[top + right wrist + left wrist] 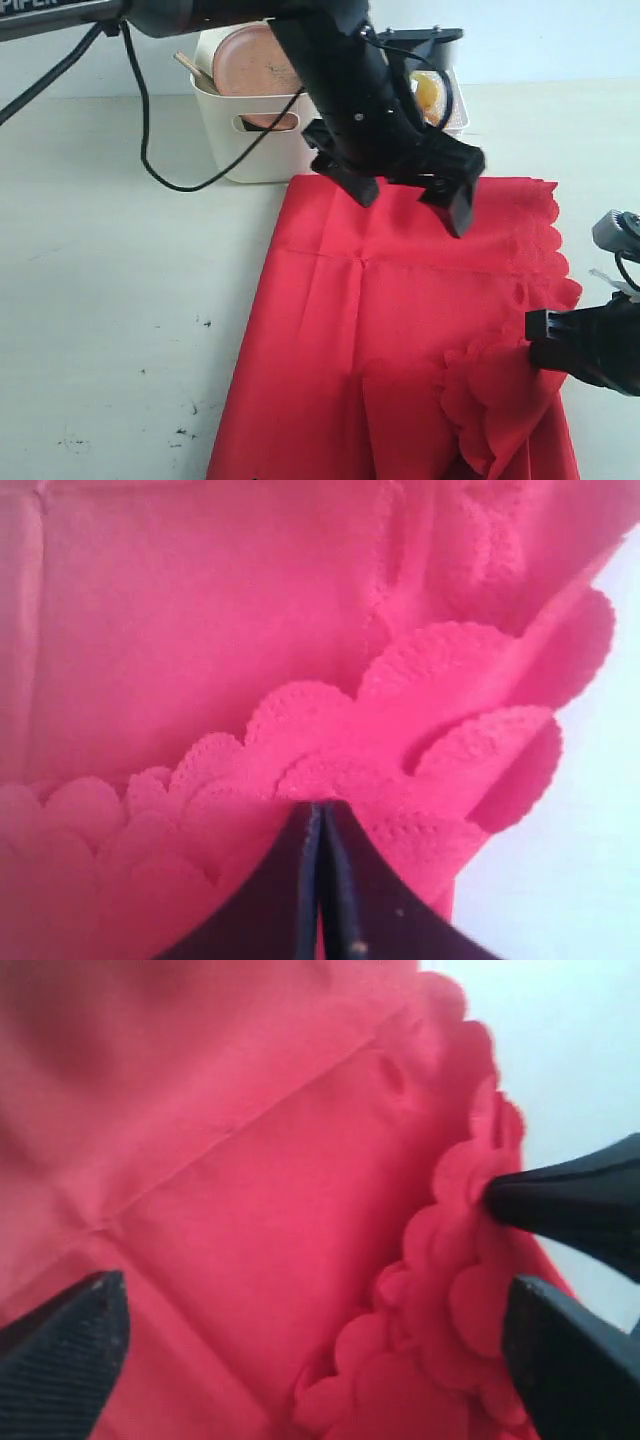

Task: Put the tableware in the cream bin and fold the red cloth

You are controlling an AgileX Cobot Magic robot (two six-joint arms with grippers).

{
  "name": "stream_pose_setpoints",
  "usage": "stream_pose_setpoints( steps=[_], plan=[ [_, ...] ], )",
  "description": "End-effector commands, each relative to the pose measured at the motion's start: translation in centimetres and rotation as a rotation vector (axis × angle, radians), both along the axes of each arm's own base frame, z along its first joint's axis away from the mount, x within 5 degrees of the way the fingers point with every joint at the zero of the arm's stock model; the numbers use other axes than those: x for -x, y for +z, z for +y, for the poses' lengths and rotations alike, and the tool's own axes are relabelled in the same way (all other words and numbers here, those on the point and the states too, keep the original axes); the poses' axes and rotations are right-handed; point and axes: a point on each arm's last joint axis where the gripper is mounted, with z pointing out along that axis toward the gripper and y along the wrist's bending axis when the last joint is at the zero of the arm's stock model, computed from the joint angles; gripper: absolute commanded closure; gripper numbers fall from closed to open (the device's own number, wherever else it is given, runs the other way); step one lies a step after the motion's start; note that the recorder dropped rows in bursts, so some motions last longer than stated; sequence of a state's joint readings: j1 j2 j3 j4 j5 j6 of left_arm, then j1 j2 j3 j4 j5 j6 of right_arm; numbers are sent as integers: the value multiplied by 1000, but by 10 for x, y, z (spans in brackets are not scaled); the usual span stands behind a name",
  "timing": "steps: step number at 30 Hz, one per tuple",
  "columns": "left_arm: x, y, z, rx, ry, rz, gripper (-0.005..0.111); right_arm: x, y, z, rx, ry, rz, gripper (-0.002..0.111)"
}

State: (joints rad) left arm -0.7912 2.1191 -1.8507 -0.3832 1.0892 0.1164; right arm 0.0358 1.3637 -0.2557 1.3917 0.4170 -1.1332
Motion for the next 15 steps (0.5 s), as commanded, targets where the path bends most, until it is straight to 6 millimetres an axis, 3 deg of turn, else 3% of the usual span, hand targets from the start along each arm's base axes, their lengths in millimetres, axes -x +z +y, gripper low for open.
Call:
stream_pose_setpoints(
  steps=[1, 4, 5, 6, 11, 15],
  plan=[
    [-6, -14, 19, -63, -5, 48, 41, 1, 13, 3, -32, 23, -68, 108],
    [0, -32, 24, -100, -7, 98, 79, 3, 26, 3, -47, 6, -134, 108],
    [5, -39, 23, -106, -17, 110, 98, 4, 32, 3, -49, 5, -171, 108],
    [10, -45, 22, -111, -38, 117, 106, 5, 36, 3, -51, 4, -194, 108],
    [38, -71, 8, -111, -76, 113, 105, 13, 58, 2, -63, -7, -322, 108],
    [62, -87, -8, -110, -118, 83, 105, 15, 63, 2, -64, -6, -359, 108]
  ],
)
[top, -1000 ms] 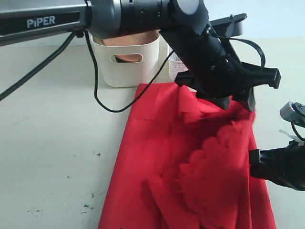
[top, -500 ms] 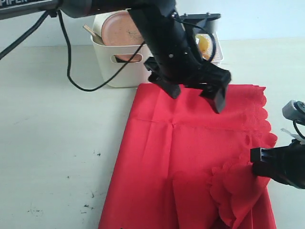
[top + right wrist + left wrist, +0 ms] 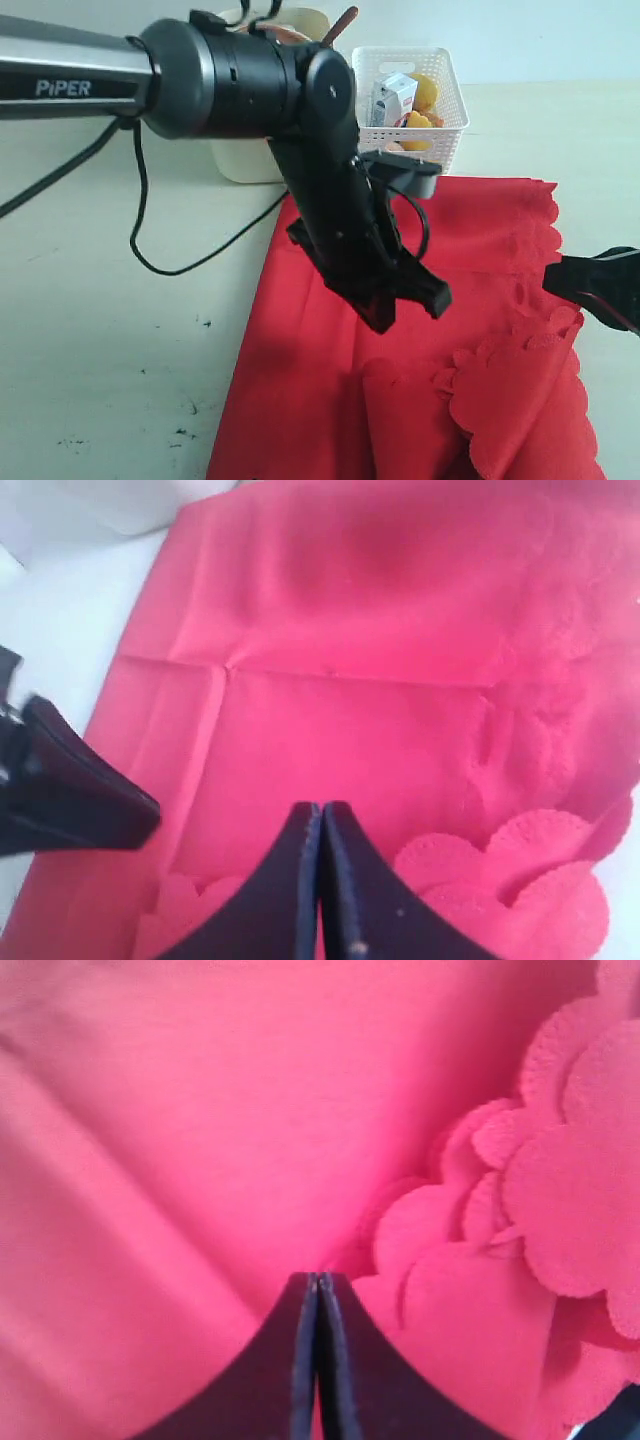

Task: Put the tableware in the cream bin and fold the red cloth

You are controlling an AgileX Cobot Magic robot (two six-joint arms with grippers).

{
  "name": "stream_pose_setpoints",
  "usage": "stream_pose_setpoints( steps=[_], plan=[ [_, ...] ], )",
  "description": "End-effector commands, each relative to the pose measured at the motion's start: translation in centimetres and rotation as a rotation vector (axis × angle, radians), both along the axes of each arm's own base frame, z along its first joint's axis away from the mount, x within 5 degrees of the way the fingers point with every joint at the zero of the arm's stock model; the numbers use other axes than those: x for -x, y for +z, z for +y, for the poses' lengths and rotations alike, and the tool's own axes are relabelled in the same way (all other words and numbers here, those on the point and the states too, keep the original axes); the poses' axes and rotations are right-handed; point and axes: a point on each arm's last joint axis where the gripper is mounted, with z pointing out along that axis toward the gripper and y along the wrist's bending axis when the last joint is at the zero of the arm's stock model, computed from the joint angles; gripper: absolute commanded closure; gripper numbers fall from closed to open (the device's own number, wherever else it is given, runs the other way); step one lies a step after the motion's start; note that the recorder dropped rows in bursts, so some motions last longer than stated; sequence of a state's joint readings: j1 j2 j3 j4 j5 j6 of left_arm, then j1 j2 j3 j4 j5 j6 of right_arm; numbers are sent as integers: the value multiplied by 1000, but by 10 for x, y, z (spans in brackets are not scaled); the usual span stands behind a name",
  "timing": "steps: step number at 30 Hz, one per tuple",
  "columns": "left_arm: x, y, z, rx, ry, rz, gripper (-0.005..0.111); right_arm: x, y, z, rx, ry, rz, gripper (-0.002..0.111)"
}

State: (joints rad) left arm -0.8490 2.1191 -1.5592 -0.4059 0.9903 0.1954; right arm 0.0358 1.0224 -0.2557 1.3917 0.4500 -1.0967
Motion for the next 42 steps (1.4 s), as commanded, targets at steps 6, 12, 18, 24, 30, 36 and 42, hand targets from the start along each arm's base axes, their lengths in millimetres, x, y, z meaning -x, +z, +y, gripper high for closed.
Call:
stream_pose_setpoints(
  steps=[6, 12, 18, 24, 30, 36, 42],
  plan=[
    [33, -33, -26, -29, -98, -40, 105, 2, 7, 0, -1, 8, -41, 108],
    [25, -36, -17, -128, -77, -114, 105, 3, 7, 2, -7, 28, -36, 108],
    [19, -38, -10, -193, -40, -184, 105, 3, 7, 2, -15, 27, -32, 108],
    [55, -44, -23, -207, -117, -129, 105, 3, 7, 2, -12, 25, -33, 108],
    [112, -4, -56, -44, -209, -171, 105, 3, 7, 1, -2, 14, -36, 108],
    [138, 25, -72, 77, -278, -241, 105, 1, 6, -3, 26, -12, -45, 108],
    [104, 30, -44, -82, -230, -257, 105, 2, 6, -1, 7, -8, -35, 108]
  ],
)
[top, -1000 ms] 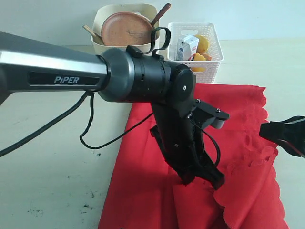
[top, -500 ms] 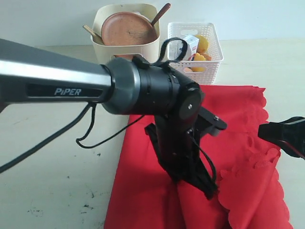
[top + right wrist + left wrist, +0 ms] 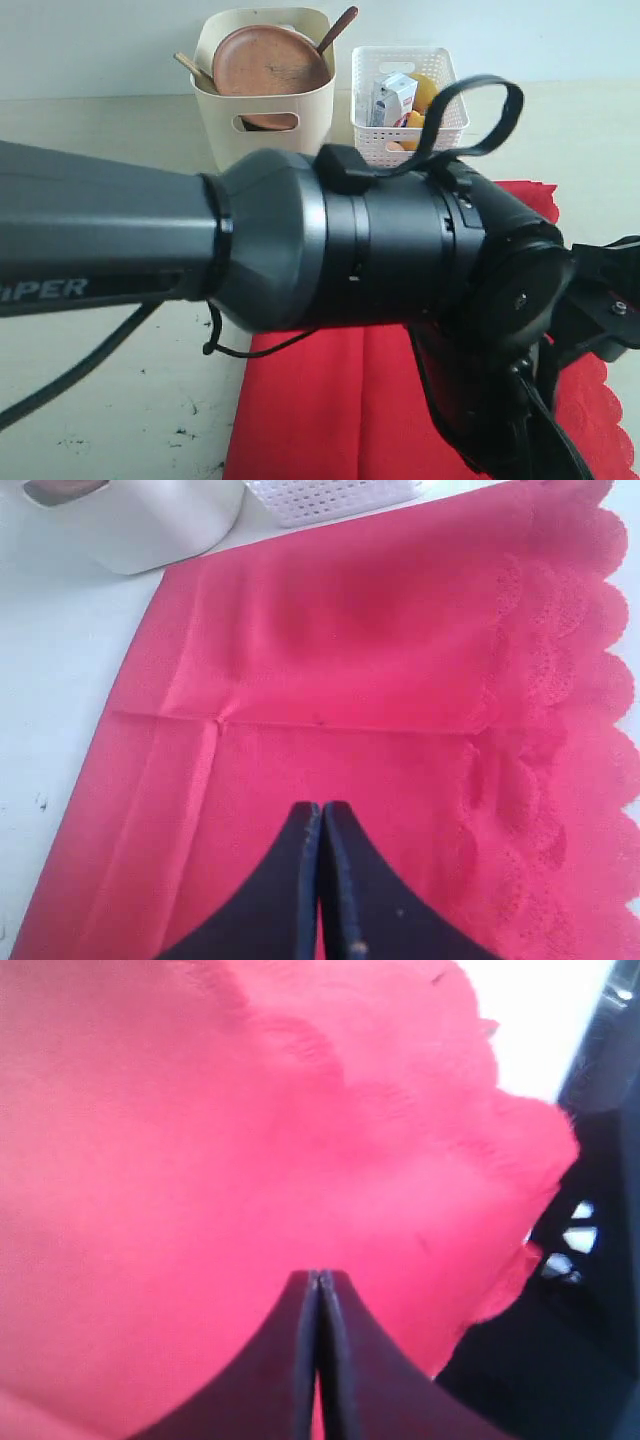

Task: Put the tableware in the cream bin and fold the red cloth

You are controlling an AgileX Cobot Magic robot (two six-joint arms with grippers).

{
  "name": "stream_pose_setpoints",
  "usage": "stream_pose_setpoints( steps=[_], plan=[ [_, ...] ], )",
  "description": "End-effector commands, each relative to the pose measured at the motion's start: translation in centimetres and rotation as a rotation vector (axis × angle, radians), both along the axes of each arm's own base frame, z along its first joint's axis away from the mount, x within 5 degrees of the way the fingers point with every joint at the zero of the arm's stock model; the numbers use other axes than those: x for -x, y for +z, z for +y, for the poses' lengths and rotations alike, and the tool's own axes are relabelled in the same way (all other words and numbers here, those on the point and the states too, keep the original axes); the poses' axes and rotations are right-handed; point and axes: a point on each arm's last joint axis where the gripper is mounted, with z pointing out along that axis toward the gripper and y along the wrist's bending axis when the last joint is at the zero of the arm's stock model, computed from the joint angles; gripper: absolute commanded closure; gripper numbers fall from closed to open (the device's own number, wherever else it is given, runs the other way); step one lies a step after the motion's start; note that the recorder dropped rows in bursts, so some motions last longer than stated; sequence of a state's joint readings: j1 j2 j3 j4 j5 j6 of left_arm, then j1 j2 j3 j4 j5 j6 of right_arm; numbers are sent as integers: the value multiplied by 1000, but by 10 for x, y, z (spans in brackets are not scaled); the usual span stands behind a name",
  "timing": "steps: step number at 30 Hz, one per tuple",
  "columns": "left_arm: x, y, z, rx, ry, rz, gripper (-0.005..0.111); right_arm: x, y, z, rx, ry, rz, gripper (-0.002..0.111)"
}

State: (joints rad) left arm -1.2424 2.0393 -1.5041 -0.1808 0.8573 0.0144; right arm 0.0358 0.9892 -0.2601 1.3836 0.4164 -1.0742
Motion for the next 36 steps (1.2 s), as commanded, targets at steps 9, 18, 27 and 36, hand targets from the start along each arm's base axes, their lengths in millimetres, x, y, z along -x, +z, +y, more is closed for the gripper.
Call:
stream_pose_setpoints(
  steps=[9, 18, 27, 36],
  plan=[
    [-100, 32, 131, -185, 405, -185, 107, -10, -19, 11, -42, 152, 170, 108],
    [-127, 67, 255, -62, 784, -244, 107, -34, -45, 57, 20, 361, 320, 108],
    [-125, 65, 300, -76, 919, -244, 107, -47, -84, 87, 150, 386, 444, 108],
    [-125, 61, 300, -68, 907, -255, 107, -41, -97, 69, 340, 326, 560, 108]
  ],
)
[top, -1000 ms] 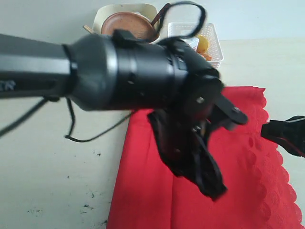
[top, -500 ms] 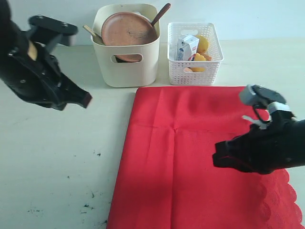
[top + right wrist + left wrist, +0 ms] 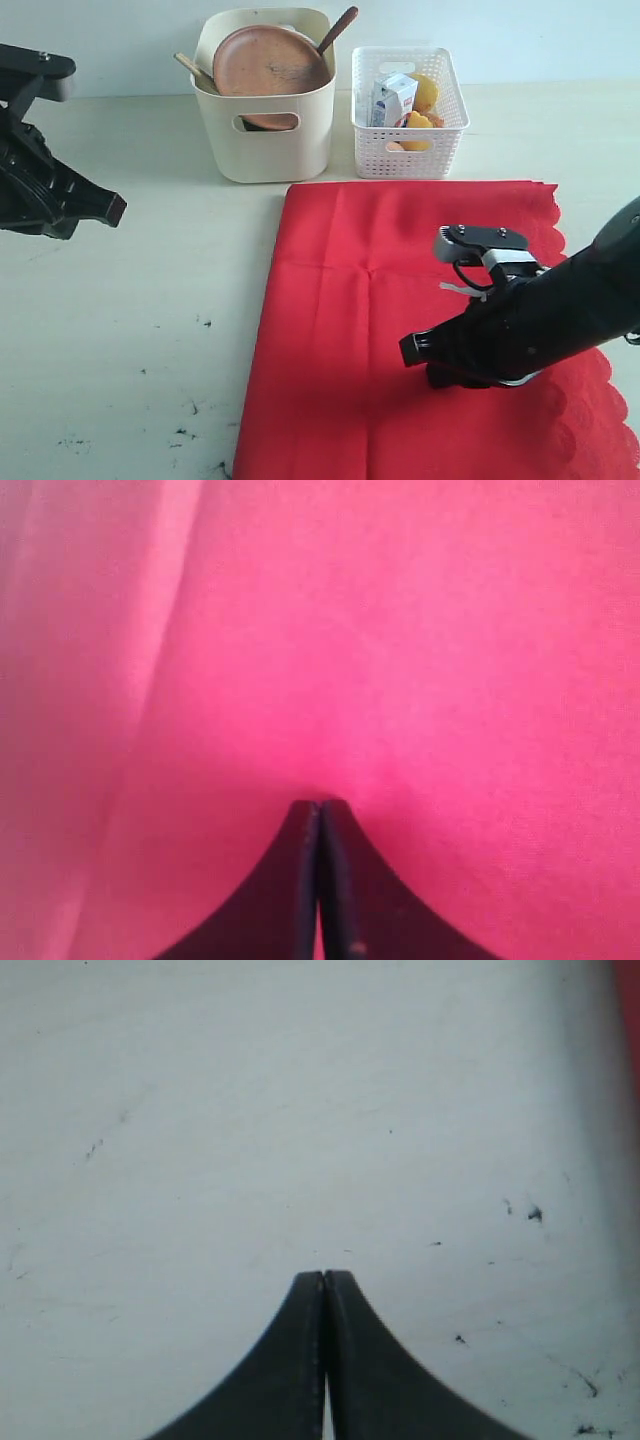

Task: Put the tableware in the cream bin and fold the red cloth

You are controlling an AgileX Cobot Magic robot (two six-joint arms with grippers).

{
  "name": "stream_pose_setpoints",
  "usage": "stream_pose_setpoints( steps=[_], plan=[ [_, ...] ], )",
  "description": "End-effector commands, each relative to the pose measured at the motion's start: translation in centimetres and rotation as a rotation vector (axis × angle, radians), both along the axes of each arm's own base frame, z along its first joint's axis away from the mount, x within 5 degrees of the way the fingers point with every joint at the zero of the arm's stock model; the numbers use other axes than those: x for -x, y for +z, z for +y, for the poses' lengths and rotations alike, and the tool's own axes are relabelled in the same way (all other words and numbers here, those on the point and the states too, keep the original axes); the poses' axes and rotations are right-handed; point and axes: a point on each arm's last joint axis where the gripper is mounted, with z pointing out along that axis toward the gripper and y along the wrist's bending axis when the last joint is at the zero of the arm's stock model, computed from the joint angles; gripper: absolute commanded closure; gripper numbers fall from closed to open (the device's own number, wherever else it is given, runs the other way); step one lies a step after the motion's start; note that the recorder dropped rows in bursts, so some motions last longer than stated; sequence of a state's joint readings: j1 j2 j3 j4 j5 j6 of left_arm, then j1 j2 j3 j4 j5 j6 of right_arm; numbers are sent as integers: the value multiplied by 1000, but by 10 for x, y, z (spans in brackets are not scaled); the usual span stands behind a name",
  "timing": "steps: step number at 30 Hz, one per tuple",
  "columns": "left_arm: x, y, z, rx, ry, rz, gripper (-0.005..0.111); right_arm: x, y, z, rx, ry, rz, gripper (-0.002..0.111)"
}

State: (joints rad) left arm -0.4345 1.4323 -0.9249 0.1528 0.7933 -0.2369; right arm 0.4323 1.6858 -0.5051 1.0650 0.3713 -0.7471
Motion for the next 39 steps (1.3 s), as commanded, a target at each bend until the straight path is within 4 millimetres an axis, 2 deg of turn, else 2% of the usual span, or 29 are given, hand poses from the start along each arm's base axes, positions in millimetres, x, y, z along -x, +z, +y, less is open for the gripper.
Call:
stream_pose_setpoints(
  steps=[1, 4, 13, 17, 19, 22, 24, 26, 29, 34, 36, 39],
  plan=[
    [-1, 2, 1, 10, 0, -29, 107, 3, -9, -16, 176, 3, 14, 108],
    [-1, 2, 1, 7, -5, -31, 107, 2, -11, -27, 303, -4, 13, 108],
    [-2, 2, 1, -1, -29, -36, 107, 4, -5, -68, 735, -209, 30, 108],
    [-2, 2, 1, -7, -48, -41, 107, 1, 15, -62, 622, -246, -70, 108],
    [-2, 2, 1, -6, -48, -43, 107, -4, 38, -54, 463, -281, -205, 108],
    [-3, 3, 0, -1, -50, -53, 107, -15, 71, -32, 164, -201, -481, 108],
    [-3, 3, 0, 3, -51, -59, 107, -24, 77, -25, 109, -184, -529, 108],
    [-4, 3, 0, 6, -52, -66, 107, -35, 65, -23, 175, -184, -465, 108],
    [-4, 3, 0, 5, -53, -65, 107, -42, 34, -24, 299, -165, -331, 108],
    [-4, 3, 0, 5, -53, -65, 107, -44, 4, -23, 357, -118, -240, 108],
    [-4, 3, 0, 3, -55, -64, 107, -41, -9, -44, 508, -131, -131, 108],
    [-3, 3, 0, 0, -54, -57, 107, -46, -5, -89, 638, -224, -88, 108]
  ],
)
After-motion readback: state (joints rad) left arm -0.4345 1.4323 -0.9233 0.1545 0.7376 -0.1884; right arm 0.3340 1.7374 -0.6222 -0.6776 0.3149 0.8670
